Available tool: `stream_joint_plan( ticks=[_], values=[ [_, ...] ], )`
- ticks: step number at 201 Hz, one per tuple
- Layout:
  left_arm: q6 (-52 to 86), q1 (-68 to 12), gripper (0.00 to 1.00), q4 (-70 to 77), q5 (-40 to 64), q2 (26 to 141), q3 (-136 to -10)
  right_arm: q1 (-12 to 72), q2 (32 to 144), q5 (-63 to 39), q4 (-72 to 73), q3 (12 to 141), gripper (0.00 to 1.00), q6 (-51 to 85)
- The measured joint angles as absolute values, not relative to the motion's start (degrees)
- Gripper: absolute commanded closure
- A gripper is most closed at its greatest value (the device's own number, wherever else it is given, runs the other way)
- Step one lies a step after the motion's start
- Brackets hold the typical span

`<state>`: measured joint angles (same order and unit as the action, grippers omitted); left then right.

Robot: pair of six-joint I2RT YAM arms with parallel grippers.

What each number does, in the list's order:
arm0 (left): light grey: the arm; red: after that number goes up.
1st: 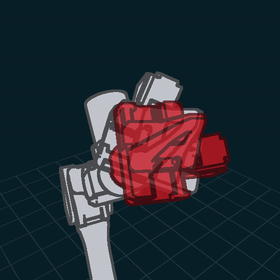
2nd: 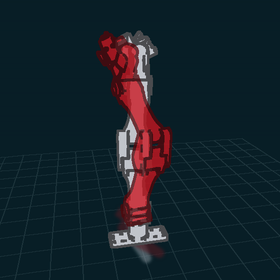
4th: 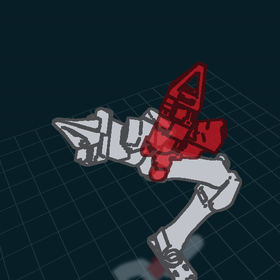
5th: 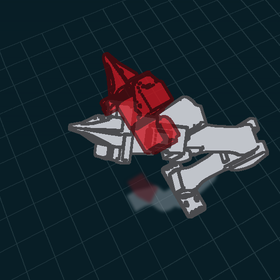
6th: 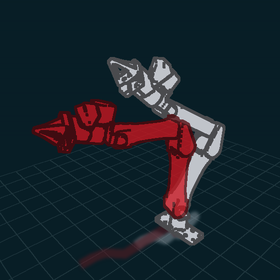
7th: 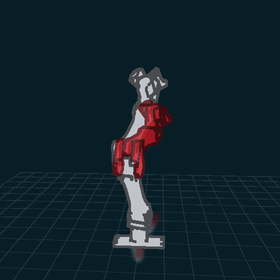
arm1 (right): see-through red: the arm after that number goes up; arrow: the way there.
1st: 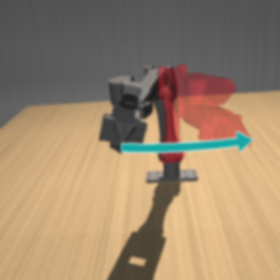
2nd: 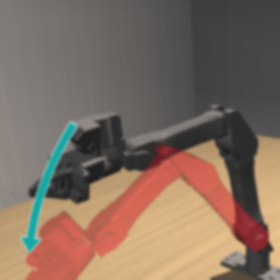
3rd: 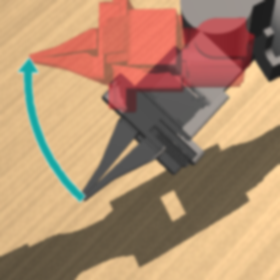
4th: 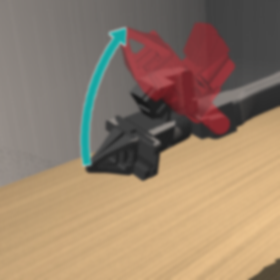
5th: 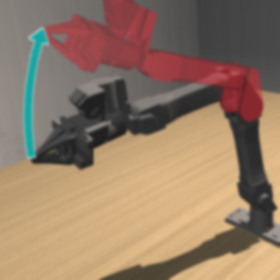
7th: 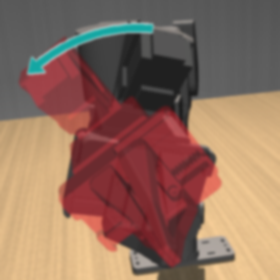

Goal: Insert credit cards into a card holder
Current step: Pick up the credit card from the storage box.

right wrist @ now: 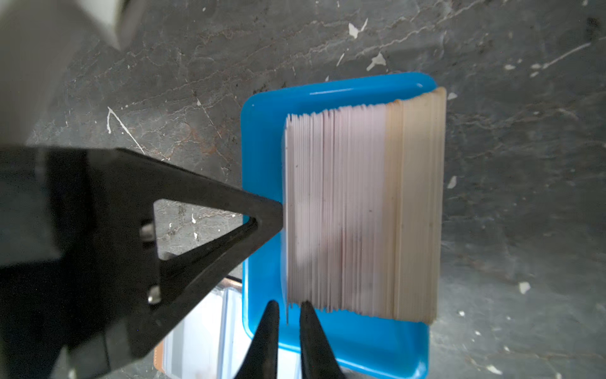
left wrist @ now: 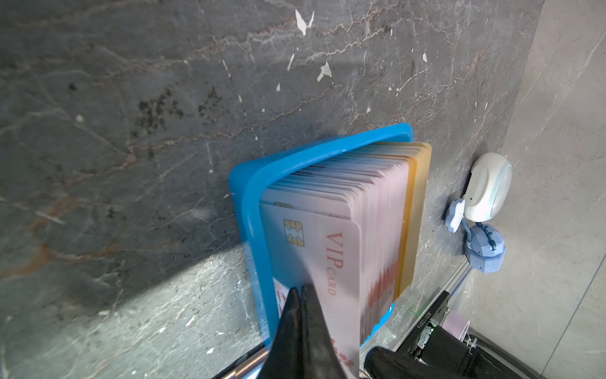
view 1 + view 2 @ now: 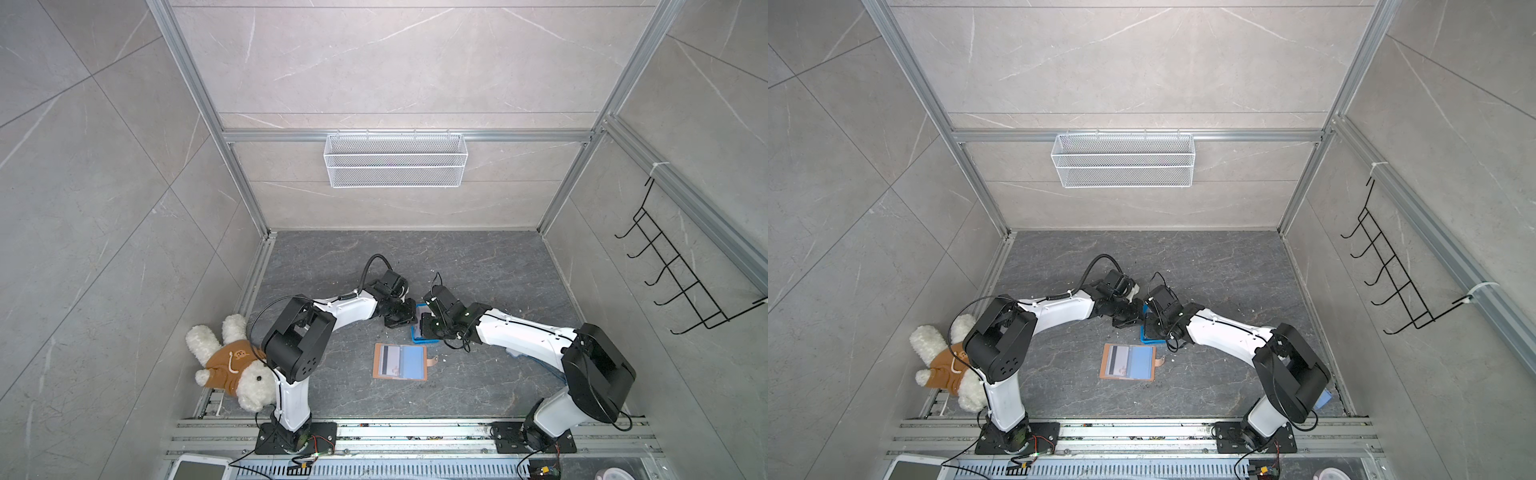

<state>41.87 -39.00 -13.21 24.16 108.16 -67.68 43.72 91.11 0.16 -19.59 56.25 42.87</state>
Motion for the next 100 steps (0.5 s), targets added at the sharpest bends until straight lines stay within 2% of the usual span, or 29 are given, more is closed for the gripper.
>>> stream_joint_plan(
  ticks=[65,100],
  values=[
    [42.04,-39.0,1.0,-13.21,24.16,108.16,-67.68,44.25,92.53,0.19,-19.46,56.95,0.89,42.85],
    [42.04,-39.0,1.0,-13.21,24.16,108.16,-67.68,44.42,92.6,0.6,-19.55,57.01,0.95,42.89]
  ],
)
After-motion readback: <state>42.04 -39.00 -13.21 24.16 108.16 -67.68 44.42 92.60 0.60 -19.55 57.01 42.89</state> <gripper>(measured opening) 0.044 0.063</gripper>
